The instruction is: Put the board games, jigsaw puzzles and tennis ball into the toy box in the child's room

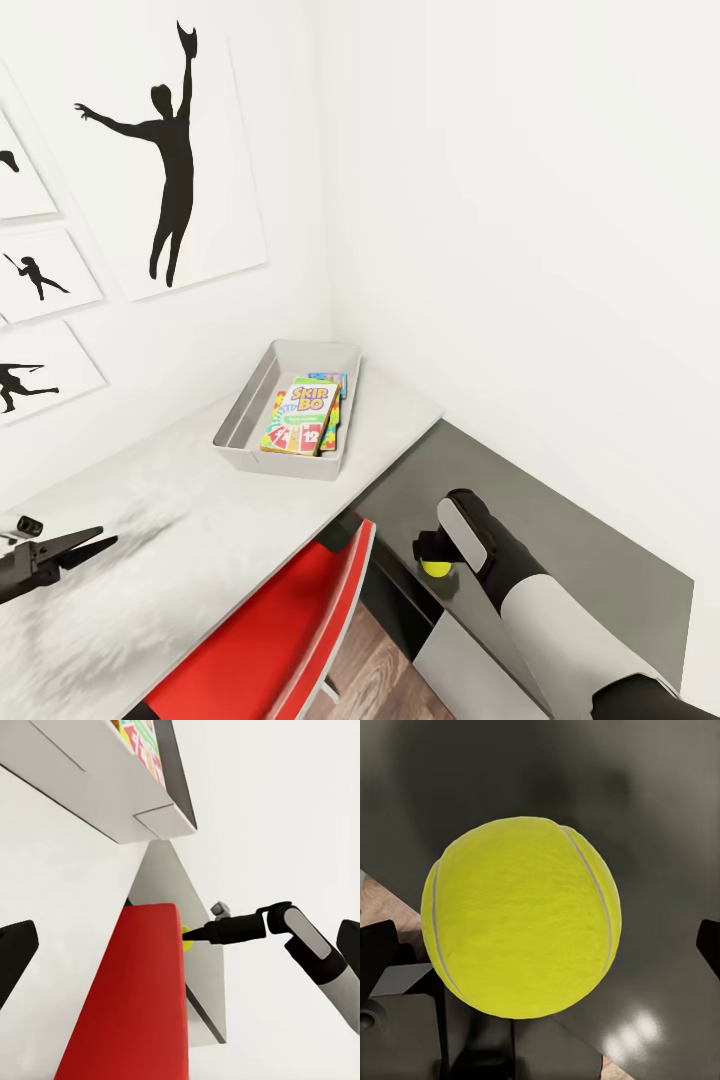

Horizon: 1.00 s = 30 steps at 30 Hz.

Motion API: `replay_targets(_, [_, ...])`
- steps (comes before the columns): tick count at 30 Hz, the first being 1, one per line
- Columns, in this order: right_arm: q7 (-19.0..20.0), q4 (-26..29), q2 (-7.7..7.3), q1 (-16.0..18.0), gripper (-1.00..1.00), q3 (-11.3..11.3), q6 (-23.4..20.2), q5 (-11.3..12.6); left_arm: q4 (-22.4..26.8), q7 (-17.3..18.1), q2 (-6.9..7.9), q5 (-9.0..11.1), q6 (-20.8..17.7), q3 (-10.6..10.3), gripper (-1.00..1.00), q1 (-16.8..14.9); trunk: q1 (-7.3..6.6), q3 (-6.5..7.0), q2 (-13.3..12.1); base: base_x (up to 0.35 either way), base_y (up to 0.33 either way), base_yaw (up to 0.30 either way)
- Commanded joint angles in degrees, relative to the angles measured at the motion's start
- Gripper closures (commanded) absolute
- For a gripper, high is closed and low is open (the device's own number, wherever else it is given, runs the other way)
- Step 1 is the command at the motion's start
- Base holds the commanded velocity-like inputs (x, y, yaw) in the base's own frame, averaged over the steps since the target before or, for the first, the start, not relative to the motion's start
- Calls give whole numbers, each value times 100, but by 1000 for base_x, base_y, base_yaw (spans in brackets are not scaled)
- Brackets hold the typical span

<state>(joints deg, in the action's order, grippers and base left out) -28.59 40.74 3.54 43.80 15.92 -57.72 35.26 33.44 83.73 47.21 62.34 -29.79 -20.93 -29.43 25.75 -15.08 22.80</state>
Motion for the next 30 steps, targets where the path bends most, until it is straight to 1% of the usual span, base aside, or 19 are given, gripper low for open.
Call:
replay_targets(1, [-59,4,-2,6,-100,17,-11,60,-5,23,8,42,-59,-42,-100,-10,4,-11,12,0,0,0])
replay_targets(30, [-59,4,-2,6,-100,17,-11,51,-13,38,7,32,-53,-42,-100,-10,4,-11,12,0,0,0])
